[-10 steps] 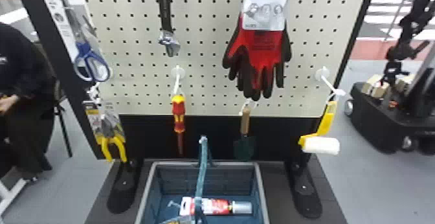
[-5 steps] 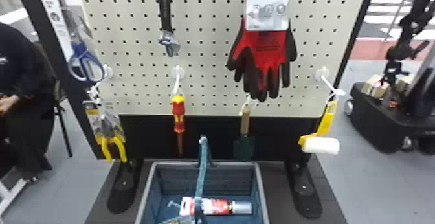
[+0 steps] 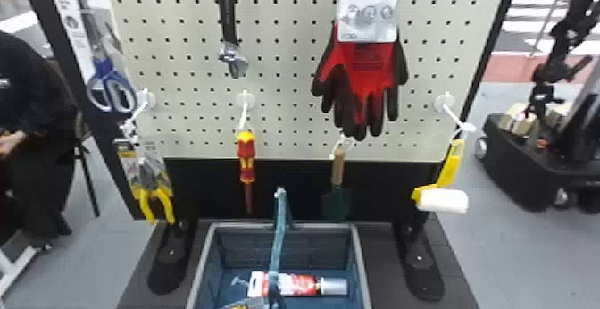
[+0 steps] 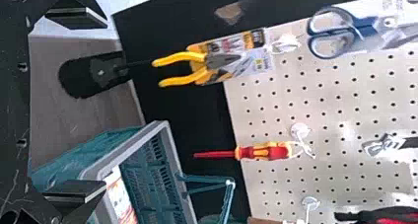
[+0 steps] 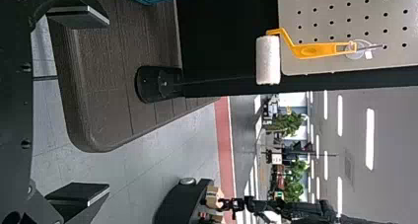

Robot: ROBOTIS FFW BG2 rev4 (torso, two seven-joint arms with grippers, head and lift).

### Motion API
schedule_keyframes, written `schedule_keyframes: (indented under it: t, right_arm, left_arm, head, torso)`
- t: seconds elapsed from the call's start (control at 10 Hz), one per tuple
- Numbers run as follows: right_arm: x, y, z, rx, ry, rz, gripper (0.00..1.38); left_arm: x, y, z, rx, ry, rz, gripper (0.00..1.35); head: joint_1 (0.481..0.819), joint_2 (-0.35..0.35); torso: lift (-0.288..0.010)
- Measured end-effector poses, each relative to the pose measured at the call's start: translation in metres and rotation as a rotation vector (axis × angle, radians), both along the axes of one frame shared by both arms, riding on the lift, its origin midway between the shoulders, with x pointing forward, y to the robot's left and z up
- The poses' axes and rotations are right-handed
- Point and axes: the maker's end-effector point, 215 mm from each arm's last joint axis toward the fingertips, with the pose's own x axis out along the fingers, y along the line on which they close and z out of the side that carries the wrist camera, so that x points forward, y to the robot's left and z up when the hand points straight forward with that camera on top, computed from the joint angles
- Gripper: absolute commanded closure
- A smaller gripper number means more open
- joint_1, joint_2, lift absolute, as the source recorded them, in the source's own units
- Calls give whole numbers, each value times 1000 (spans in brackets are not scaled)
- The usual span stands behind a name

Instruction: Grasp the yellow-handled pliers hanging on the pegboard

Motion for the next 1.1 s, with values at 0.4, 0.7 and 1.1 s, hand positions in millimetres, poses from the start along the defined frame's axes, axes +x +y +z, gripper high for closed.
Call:
schedule_keyframes:
  t: [0.4, 0.7, 1.1]
  right_arm:
    - [0, 2, -1, 2, 4, 6, 124]
    - [3, 5, -1, 6, 4, 18, 124]
    - [3, 9, -5, 10, 13, 36, 125]
  left_arm:
    - [38, 42, -11, -74, -9, 3, 150]
    - [98, 47, -10, -116, -26, -111, 150]
    - [172, 47, 20, -132, -43, -278, 150]
  head:
    - [549, 0]
    - [549, 0]
    - [549, 0]
  torso:
    - [-100]
    - [-100]
    - [-100]
